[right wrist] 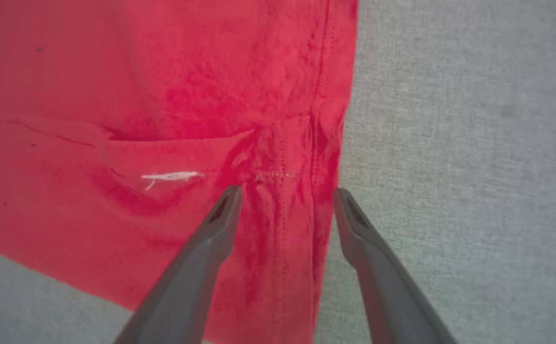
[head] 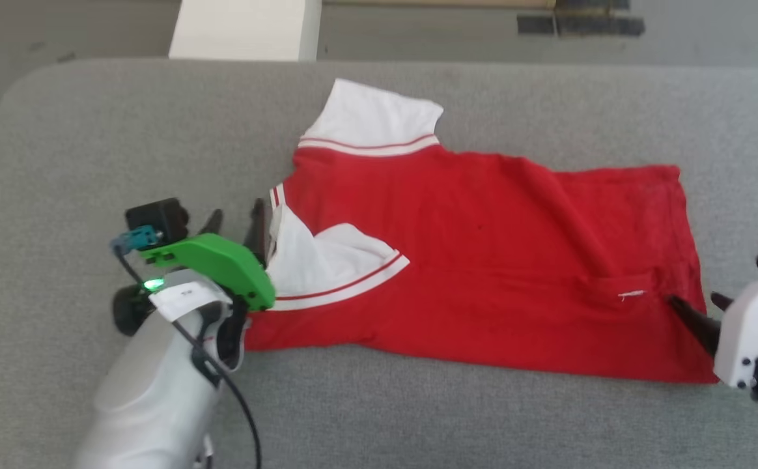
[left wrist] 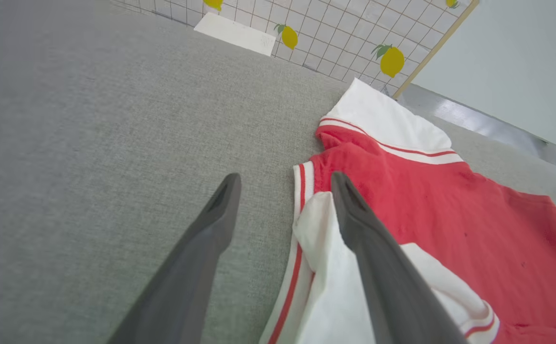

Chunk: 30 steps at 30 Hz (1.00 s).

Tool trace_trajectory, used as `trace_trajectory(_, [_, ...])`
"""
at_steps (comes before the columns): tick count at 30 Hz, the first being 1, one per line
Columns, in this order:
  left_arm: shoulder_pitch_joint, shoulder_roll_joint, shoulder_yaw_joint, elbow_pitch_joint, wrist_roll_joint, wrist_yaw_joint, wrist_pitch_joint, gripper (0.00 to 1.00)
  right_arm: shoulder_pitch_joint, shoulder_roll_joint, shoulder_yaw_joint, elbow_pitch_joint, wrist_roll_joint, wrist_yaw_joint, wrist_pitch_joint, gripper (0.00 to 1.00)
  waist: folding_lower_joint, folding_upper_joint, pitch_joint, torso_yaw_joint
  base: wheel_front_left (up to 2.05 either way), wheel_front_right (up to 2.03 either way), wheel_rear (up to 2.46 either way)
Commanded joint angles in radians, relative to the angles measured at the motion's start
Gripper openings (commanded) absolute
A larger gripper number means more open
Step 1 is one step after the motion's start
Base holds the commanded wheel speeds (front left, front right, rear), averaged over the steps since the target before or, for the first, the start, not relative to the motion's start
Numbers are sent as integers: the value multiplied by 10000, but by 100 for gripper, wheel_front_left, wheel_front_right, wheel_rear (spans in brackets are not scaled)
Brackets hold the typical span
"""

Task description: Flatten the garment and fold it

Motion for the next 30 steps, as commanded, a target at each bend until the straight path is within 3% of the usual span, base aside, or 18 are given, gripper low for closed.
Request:
trace_trajectory(1, [251, 212, -4, -147, 169, 112, 14, 100, 260, 78, -182, -144, 45, -17, -93, 100, -1, 0, -707, 78, 0, 0, 0])
trace_trajectory(5, [1083, 646, -385, -979, 328, 684, 1052, 100, 981, 365, -879, -718, -132, -17, -97, 100, -1, 0, -1058, 117, 0, 0, 0])
trace_trajectory(12, [2191, 1230, -1150, -2675, 102, 1993, 4251, 100, 1755, 969, -1813, -1648, -542, -17, 261, 100, -1, 0, -1031, 28, 0, 0, 0])
trace_trajectory(15, [2261, 1432, -1365, -3105, 234, 2391, 4882, 100, 1851, 1155, -1905, -2018, -645, -17, 413, 100, -1, 0, -865, -114, 0, 0, 0])
trace_trajectory(23, [2255, 1582, -1835, -2771, 97, 2603, 6291, 100, 1792, 1260, -1831, -2635, -710, -17, 646, 100, -1, 0, -466, -556, 0, 0, 0])
trace_trajectory(24, [2276, 1579, -1798, -2757, 30, 2584, 6307, 34, 1782, 1238, -1816, -2687, -724, -17, 657, 100, -1, 0, -442, -589, 0, 0, 0])
trace_trajectory(25, [2322, 1556, -1723, -2748, -70, 2577, 6288, 0, 1792, 1180, -1780, -2762, -777, -17, 668, 100, -1, 0, -431, -614, 0, 0, 0])
trace_trajectory(30, [2514, 1613, -1352, -3197, -275, 2538, 5845, 0, 2028, 995, -1748, -3164, -1187, -17, 909, 100, -1, 0, -450, -616, 0, 0, 0])
